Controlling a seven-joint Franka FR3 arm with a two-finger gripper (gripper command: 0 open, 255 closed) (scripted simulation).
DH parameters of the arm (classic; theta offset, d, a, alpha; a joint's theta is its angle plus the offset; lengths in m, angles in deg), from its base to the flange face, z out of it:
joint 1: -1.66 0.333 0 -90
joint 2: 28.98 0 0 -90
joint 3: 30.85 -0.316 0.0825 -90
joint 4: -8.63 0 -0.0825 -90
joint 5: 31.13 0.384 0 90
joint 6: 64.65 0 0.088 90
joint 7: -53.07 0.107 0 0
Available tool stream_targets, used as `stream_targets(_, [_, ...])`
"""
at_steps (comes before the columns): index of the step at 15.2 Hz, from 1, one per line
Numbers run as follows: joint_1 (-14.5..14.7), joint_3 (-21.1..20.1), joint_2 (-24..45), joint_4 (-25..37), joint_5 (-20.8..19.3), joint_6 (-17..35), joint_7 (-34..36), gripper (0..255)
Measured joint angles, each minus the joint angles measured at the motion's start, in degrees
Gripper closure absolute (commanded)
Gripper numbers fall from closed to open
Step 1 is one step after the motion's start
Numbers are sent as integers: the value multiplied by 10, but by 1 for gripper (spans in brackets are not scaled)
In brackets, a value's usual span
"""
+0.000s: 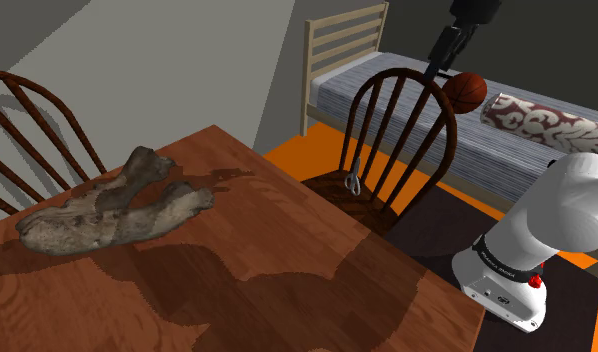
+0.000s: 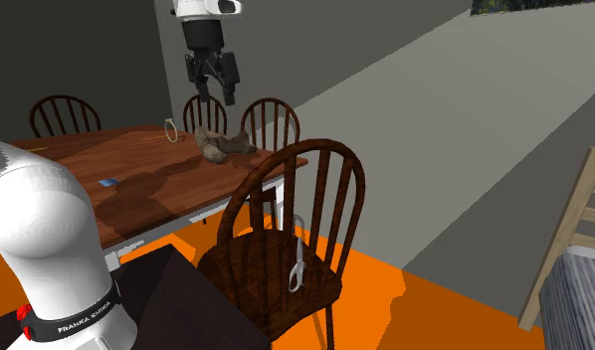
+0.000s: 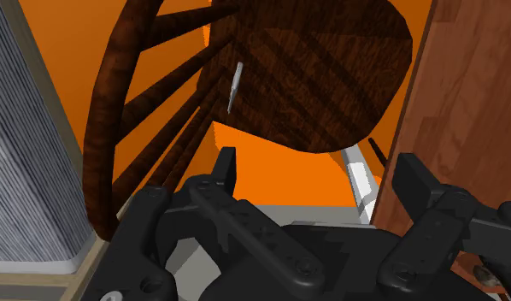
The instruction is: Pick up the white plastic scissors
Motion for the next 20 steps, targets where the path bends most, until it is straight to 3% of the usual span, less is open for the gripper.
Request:
stream_targets(5, [-4,3,49,-14,-2,41,3,0])
stream_targets(20, [-22,23,344,13,-4,204,12,0])
